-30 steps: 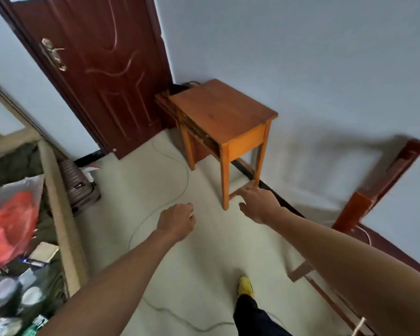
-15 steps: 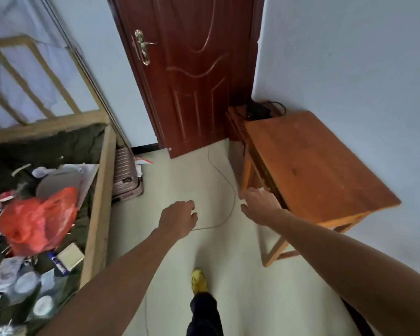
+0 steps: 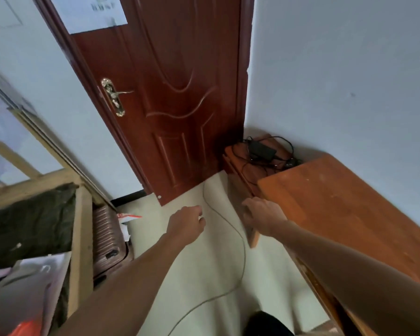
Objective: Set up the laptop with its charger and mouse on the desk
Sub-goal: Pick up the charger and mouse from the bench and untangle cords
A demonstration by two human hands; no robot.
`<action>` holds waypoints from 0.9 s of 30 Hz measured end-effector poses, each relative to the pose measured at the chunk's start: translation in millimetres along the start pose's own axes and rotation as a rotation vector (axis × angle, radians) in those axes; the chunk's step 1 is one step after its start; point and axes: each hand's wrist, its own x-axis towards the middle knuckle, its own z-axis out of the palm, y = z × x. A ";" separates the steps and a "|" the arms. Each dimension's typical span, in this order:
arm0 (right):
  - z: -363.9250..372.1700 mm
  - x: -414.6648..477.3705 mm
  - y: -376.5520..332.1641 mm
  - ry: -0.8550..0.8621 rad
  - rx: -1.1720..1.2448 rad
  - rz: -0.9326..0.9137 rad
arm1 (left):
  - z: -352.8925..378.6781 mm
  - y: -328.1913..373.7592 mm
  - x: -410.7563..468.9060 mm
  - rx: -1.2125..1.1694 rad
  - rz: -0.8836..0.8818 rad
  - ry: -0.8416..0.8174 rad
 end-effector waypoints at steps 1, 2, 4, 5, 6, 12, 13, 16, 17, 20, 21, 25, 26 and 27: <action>-6.8 19.9 5.0 -0.005 -0.020 0.016 | -4.2 -0.9 23.9 0.004 0.015 -0.007; -10.3 42.5 12.6 -0.006 -0.032 0.030 | -5.7 -1.6 49.8 -0.001 0.030 -0.014; -11.6 85.8 28.5 0.014 -0.027 0.069 | -5.2 -5.1 99.5 0.005 0.045 -0.035; -11.9 102.9 34.3 0.013 -0.023 0.082 | -6.5 -6.1 118.3 0.013 0.059 -0.042; -11.2 113.2 38.3 0.004 -0.014 0.093 | -8.6 -5.7 129.4 0.002 0.061 -0.052; -15.2 244.3 76.9 -0.012 0.055 0.170 | -23.8 -11.5 280.4 -0.001 0.087 -0.100; -18.3 259.3 80.9 -0.022 0.058 0.185 | -25.5 -13.2 301.9 0.004 0.091 -0.111; -24.8 299.7 94.3 -0.056 0.120 0.232 | -30.7 -13.1 359.0 -0.001 0.109 -0.154; -27.7 314.2 101.6 -0.056 0.137 0.257 | -31.7 -11.9 378.9 0.002 0.119 -0.166; -31.3 347.8 126.0 -0.052 0.160 0.360 | -27.1 -9.5 435.3 0.012 0.163 -0.208; -29.4 356.5 134.6 -0.048 0.164 0.397 | -25.0 -8.2 453.5 0.015 0.186 -0.228; -17.3 384.3 161.8 -0.047 0.230 0.620 | -12.2 -0.7 527.2 0.005 0.313 -0.302; -14.0 392.1 167.3 -0.039 0.259 0.688 | -10.4 2.8 547.7 0.010 0.365 -0.323; -11.6 398.5 171.6 -0.027 0.288 0.752 | -7.8 7.0 566.7 0.017 0.414 -0.340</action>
